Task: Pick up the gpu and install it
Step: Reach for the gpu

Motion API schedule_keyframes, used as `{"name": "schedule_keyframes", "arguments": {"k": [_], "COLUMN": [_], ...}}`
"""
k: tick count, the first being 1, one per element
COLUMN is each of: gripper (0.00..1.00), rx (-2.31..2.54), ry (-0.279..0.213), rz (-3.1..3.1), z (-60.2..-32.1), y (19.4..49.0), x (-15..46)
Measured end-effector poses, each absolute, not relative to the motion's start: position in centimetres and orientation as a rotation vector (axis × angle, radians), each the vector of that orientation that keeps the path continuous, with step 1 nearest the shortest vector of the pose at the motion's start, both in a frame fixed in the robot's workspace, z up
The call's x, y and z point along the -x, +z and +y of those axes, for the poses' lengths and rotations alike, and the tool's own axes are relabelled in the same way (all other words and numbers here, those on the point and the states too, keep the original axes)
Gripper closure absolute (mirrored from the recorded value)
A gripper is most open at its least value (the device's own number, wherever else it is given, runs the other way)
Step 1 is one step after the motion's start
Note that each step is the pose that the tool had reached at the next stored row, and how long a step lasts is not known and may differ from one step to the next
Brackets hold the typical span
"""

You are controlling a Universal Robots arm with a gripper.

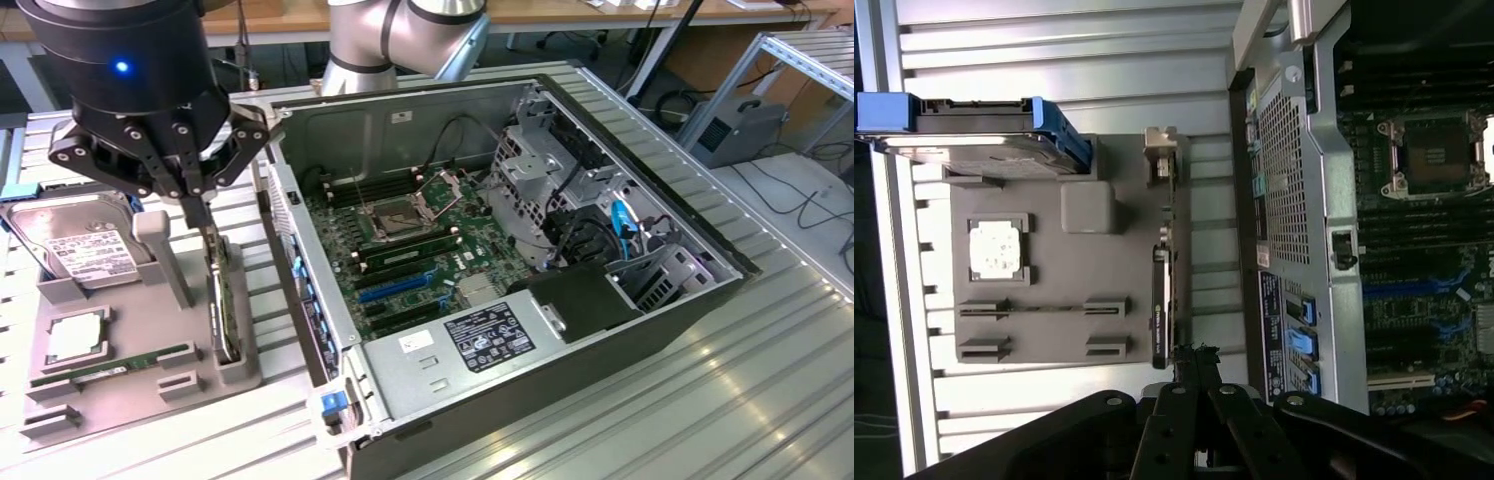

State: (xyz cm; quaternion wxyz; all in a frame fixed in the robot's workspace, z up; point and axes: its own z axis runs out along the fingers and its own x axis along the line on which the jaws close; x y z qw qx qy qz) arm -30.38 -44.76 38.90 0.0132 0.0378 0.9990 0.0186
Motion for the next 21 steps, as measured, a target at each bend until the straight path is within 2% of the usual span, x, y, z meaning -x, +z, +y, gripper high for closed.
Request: {"name": "schedule_keyframes", "arguments": {"k": [21], "gripper": [0.89], "rx": [-0.118], "ry": [0.057], "rz": [3.112], "z": [-45.33], "y": [38.84], "x": [30.79]}}
